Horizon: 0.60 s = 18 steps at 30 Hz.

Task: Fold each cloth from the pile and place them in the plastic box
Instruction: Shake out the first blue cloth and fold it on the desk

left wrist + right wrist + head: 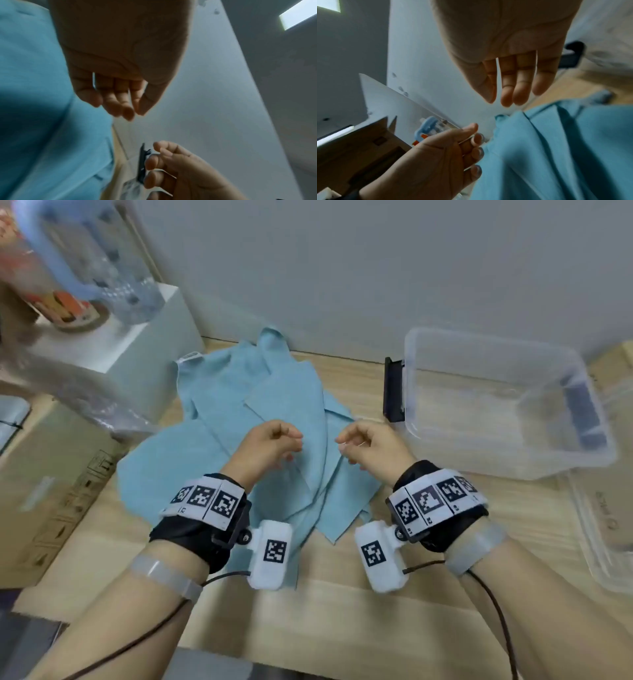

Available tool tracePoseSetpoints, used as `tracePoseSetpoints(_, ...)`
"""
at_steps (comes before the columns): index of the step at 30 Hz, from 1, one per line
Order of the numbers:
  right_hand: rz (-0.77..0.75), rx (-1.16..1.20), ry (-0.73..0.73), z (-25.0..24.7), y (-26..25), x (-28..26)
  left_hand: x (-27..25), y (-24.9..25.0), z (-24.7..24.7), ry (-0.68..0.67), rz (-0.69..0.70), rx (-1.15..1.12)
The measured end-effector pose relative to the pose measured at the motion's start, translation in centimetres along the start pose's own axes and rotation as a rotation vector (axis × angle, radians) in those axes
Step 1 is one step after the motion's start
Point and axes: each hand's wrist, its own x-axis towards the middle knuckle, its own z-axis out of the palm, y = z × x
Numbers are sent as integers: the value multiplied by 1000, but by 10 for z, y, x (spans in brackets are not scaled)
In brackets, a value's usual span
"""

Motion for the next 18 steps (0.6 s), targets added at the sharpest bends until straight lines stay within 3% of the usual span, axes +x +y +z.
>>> tracePoseSetpoints(2, 91, 22, -15, 13, 16, 6, 6, -17, -3, 115, -94, -58)
tracePoseSetpoints(4, 171, 44, -2, 29, 27, 6, 9, -32, -5, 147, -167, -176)
tracePoseSetpoints(7, 199, 65, 26, 48, 29, 10, 11, -38, -4, 91, -151, -281)
tracePoseSetpoints(10, 164, -19, 25, 63, 28, 15, 11, -36, -3, -29, -47, -256)
tracePoseSetpoints(15, 137, -171, 65, 61, 24, 14, 18, -25, -7, -146, 159, 70)
tracePoseSetpoints(18, 23, -86, 127, 50, 10, 9, 22, -9, -2, -65, 298, 355)
